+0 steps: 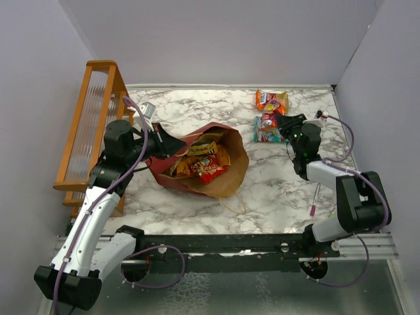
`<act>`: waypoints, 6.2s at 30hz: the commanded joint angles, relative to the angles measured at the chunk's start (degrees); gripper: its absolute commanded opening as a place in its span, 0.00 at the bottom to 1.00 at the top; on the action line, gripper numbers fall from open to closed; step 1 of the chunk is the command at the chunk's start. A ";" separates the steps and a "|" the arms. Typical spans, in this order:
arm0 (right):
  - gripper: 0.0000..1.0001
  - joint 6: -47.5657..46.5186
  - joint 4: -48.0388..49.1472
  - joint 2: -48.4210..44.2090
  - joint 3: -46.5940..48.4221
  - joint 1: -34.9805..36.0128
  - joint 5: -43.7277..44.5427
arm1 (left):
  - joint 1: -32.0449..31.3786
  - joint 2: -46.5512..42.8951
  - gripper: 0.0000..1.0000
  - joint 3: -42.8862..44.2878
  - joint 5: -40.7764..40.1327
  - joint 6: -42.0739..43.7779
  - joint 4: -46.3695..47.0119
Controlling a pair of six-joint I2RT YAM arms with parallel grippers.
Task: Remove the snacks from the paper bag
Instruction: Place the snack at the center of the board, then take out the snack from the paper bag, then place the snack at the center of the board.
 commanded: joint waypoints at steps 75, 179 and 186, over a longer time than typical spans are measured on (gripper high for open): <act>0.84 -24.46 -39.52 -25.65 12.48 14.88 -32.13 | -0.02 -0.44 0.00 -2.24 2.74 -0.82 4.71; 0.06 -40.71 -29.78 -3.16 23.24 6.38 24.91 | 0.07 -0.81 0.00 2.44 0.65 1.20 -1.63; 0.06 -41.53 -30.13 17.10 33.93 -5.92 18.81 | 0.05 0.16 0.00 2.64 1.37 1.61 -1.19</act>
